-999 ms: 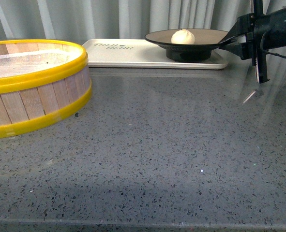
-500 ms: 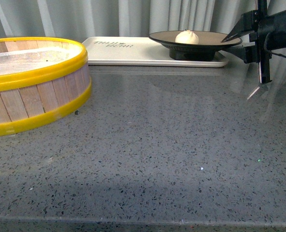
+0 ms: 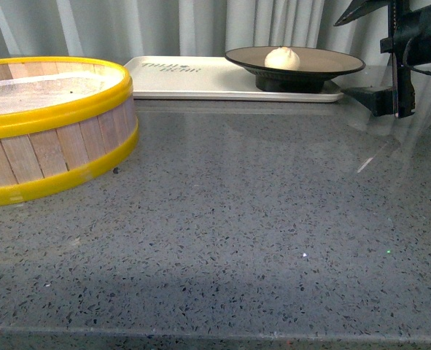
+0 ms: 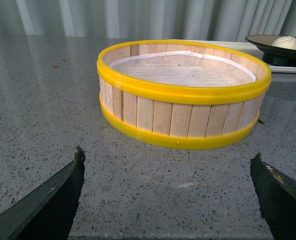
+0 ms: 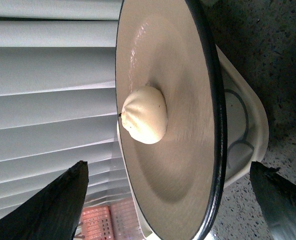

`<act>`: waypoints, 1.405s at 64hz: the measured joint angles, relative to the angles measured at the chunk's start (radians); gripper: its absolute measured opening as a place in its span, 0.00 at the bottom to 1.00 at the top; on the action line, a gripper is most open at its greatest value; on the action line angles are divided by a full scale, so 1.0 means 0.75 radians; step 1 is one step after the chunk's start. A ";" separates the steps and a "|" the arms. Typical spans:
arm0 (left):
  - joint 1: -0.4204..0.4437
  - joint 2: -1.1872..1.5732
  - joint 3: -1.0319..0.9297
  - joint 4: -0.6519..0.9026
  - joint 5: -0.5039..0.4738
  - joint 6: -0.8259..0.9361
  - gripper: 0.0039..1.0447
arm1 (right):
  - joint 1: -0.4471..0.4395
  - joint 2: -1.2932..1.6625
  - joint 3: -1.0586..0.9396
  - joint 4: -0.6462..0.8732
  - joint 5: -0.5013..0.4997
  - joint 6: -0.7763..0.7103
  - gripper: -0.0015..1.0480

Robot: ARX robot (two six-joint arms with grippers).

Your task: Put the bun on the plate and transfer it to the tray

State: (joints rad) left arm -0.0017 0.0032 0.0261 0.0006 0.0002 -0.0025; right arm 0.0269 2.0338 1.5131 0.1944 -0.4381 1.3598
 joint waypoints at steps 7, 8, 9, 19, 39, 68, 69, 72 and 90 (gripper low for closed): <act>0.000 0.000 0.000 0.000 -0.001 0.000 0.94 | 0.000 -0.044 -0.063 0.030 -0.001 -0.003 0.92; 0.000 0.000 0.000 0.000 0.000 0.000 0.94 | 0.000 -0.048 -0.070 0.035 -0.001 -0.003 0.92; 0.000 0.000 0.000 0.000 -0.001 0.000 0.94 | 0.000 -0.057 -0.083 0.044 -0.001 -0.004 0.92; 0.000 0.000 0.000 0.000 -0.001 0.000 0.94 | -0.015 -0.130 -0.163 0.061 0.002 -0.010 0.92; 0.000 0.000 0.000 0.000 0.000 0.000 0.94 | -0.168 -0.475 -0.540 0.040 0.245 -0.250 0.92; 0.000 -0.001 0.000 0.000 -0.001 0.000 0.94 | -0.235 -1.652 -1.517 0.286 0.384 -1.706 0.43; 0.000 0.000 0.000 0.000 -0.001 0.000 0.94 | -0.231 -1.676 -1.543 0.287 0.391 -1.728 0.39; 0.000 0.000 0.000 0.000 -0.001 0.000 0.94 | -0.220 -1.715 -1.585 0.289 0.410 -1.752 0.32; 0.000 0.000 0.000 0.000 -0.001 0.000 0.94 | -0.066 -1.915 -1.793 0.305 0.580 -1.805 0.02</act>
State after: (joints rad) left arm -0.0017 0.0032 0.0261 0.0006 -0.0002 -0.0025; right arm -0.0227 0.5976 0.1684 0.4229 -0.0032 0.0063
